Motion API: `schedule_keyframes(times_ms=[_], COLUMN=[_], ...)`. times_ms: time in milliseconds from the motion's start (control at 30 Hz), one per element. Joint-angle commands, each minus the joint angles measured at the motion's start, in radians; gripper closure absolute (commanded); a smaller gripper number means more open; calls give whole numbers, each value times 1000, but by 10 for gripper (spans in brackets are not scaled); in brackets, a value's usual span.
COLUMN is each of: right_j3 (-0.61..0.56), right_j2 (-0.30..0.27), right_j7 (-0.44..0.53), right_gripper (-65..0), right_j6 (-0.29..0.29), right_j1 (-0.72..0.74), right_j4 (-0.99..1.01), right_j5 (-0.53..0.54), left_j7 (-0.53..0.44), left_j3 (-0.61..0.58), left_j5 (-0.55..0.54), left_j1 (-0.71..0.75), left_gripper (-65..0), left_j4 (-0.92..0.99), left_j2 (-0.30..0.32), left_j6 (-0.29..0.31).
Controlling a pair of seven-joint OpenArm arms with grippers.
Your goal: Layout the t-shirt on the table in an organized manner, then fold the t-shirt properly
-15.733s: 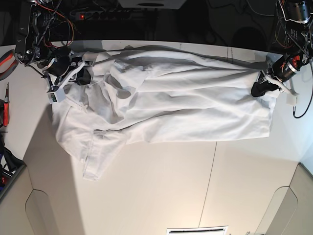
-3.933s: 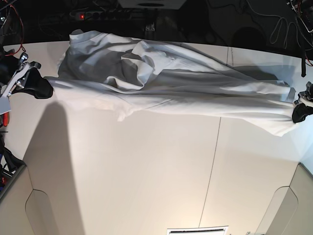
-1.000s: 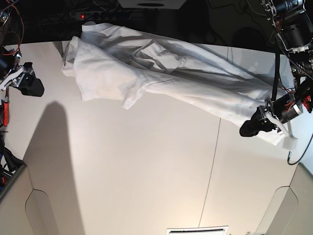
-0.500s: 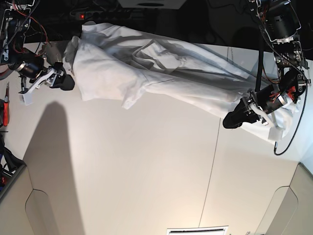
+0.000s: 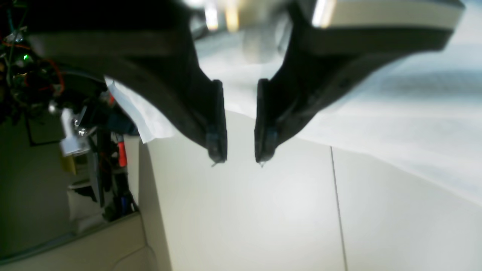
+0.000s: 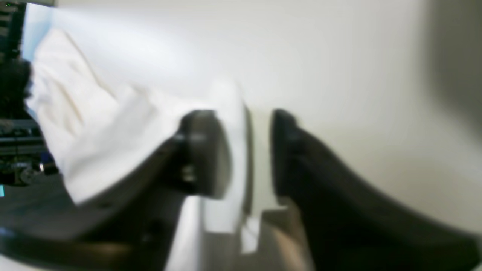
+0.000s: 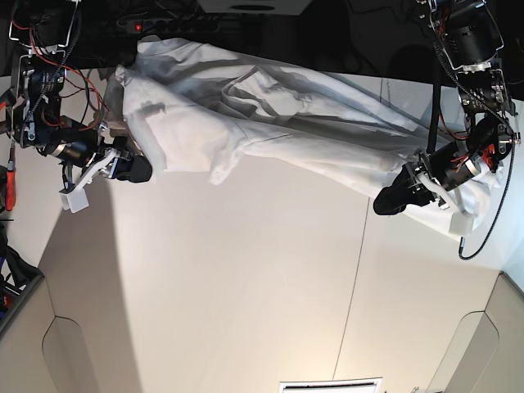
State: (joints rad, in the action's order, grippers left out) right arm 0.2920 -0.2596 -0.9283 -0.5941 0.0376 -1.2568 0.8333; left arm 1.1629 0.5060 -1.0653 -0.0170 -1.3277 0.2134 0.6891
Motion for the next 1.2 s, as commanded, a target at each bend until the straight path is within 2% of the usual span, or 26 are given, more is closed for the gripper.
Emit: schedule_keyframes(times_ms=[0, 33, 67, 300, 500, 600, 667, 800, 867, 900, 933, 1033, 1167], right_j3=[1, 1, 0, 1, 0, 0, 0, 0, 0, 0, 0, 0, 0], right_j2=[-5, -3, -3, -3, -3, -3, -3, 8, 24, 33, 42, 71, 98], right_j7=[8, 2, -15, -130, -182, -238, -263, -264, -264, -263, -261, -238, -142], right_gripper=[-91, -12, 0, 0, 0, 0, 0, 0, -194, -262, -289, -291, -291], right_j6=[-4, -4, -4, -5, -5, -5, -5, -5, -5, -5, -4, 15, 45], right_j1=[13, 15, 18, 20, 17, 14, 14, 15, 10, 3, -5, -53, -108], right_j4=[-14, -14, -15, -50, -177, -257, -300, -339, -338, -338, -338, -336, -306], right_j5=[16, 16, 24, 208, 234, 268, 267, 131, 103, 96, 85, 36, -69], left_j7=[-14, -14, -15, -14, -15, -15, -15, -15, -17, -21, -22, -23, -22], left_j3=[3, 3, 3, 3, 3, 3, 3, 3, 3, 3, 3, 3, 3], left_j5=[-22, -22, -22, -21, -14, -14, -14, -14, -14, -14, -14, -14, -14], left_j1=[-16, -16, -16, -16, -16, -16, -16, -16, -16, -16, -16, -16, -16], left_gripper=[-169, -169, -169, -169, -168, -168, -168, -168, -168, -168, -168, -168, -168], left_j4=[-16, -16, -16, -16, -16, -16, -16, -16, -16, -16, -16, -16, -16], left_j2=[11, 11, 11, 11, 11, 11, 11, 12, 11, 11, 11, 11, 11], left_j6=[9, 9, 9, 9, 9, 9, 9, 9, 9, 9, 9, 9, 9])
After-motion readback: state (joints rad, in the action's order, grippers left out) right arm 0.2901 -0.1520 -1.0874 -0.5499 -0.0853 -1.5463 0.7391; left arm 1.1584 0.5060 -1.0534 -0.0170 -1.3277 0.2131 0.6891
